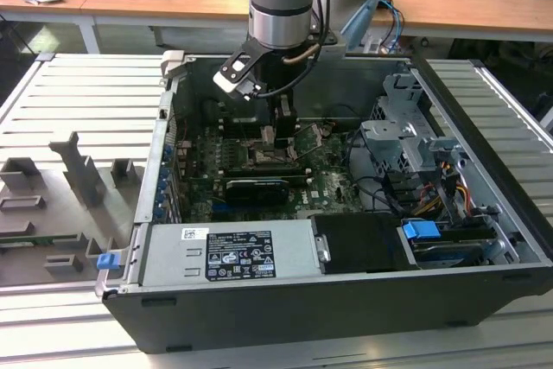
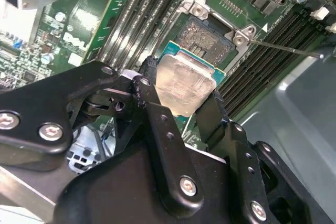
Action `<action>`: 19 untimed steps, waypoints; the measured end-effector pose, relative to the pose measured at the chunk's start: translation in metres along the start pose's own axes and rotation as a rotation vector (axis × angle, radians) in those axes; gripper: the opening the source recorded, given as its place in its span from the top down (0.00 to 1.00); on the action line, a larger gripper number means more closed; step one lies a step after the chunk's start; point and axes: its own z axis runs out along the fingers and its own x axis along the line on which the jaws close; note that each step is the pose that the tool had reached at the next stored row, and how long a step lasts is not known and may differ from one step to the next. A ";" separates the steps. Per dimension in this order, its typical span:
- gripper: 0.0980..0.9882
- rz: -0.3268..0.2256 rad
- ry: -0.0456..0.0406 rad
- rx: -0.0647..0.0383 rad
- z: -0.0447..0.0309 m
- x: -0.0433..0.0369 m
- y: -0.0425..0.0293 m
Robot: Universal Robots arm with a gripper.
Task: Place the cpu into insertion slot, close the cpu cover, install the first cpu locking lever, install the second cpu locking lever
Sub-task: 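Place the cpu into insertion slot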
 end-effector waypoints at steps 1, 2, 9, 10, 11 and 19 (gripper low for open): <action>0.50 0.000 -0.0001 0.000 0.0020 0.0010 -0.0011; 0.50 0.000 -0.0001 0.000 0.0038 0.0018 -0.0027; 0.50 0.007 -0.0006 0.000 0.0179 0.0072 -0.0075; 0.50 0.008 -0.0006 0.000 0.0191 0.0073 -0.0076; 0.50 0.011 -0.0006 0.000 0.0210 0.0073 -0.0078; 0.50 0.023 -0.0015 0.000 0.0297 0.0074 -0.0089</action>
